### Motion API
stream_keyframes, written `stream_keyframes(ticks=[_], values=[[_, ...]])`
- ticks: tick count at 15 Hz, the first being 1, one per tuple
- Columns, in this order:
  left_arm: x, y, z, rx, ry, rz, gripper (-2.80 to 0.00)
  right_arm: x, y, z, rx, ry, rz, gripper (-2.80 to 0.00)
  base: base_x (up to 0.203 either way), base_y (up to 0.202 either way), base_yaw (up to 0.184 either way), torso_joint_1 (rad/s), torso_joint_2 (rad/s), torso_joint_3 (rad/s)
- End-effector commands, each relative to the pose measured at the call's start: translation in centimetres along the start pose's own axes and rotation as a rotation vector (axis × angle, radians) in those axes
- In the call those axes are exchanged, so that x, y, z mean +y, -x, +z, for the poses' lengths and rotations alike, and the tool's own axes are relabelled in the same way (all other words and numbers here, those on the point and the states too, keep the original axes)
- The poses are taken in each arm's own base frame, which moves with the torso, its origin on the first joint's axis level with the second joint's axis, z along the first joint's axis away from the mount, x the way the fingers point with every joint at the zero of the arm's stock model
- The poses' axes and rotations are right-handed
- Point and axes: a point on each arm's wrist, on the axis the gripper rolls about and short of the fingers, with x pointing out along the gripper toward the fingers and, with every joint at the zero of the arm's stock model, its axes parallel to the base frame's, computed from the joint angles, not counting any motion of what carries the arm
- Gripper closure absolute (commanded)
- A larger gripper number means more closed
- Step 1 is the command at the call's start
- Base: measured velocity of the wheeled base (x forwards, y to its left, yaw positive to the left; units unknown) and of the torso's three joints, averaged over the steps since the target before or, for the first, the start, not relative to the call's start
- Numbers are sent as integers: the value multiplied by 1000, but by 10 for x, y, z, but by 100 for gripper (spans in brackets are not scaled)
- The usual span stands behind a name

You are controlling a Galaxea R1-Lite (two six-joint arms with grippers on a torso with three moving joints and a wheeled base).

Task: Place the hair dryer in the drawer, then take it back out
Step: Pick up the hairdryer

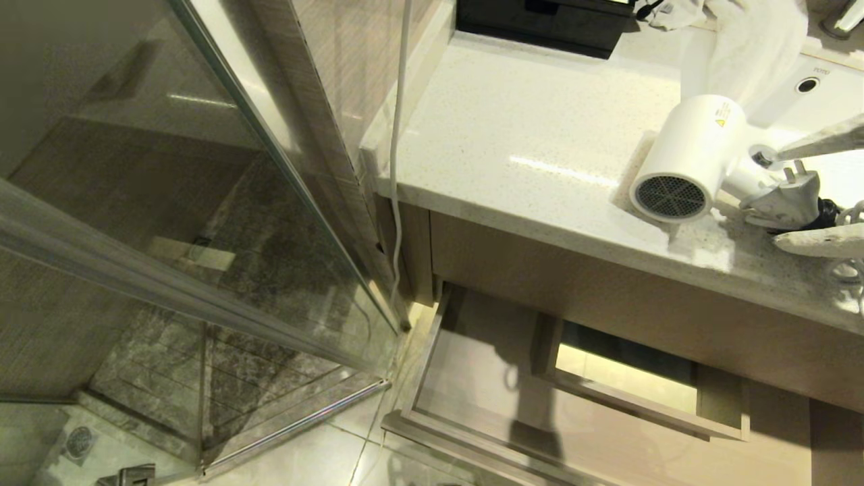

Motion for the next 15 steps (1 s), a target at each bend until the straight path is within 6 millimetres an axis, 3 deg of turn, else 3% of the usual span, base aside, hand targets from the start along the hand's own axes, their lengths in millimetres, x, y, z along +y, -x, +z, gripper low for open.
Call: stream_keyframes(ticks=[1, 6, 13, 14, 15], values=[[0, 0, 0, -1, 0, 0, 0, -9, -14, -6, -1, -11, 32, -280, 0, 0, 0, 0, 0, 0], [0, 0, 0, -1, 0, 0, 0, -32, -38, -12, -3, -8, 46, -280, 0, 0, 0, 0, 0, 0], [0, 0, 0, -1, 0, 0, 0, -39, -57, -22, -1, -32, 86, -280, 0, 0, 0, 0, 0, 0], [0, 0, 0, -1, 0, 0, 0, -39, -59, -23, 1, -38, 91, 0, 0, 0, 0, 0, 0, 0], [0, 0, 0, -1, 0, 0, 0, -40, -59, -23, 2, -44, 91, 0, 0, 0, 0, 0, 0, 0]])
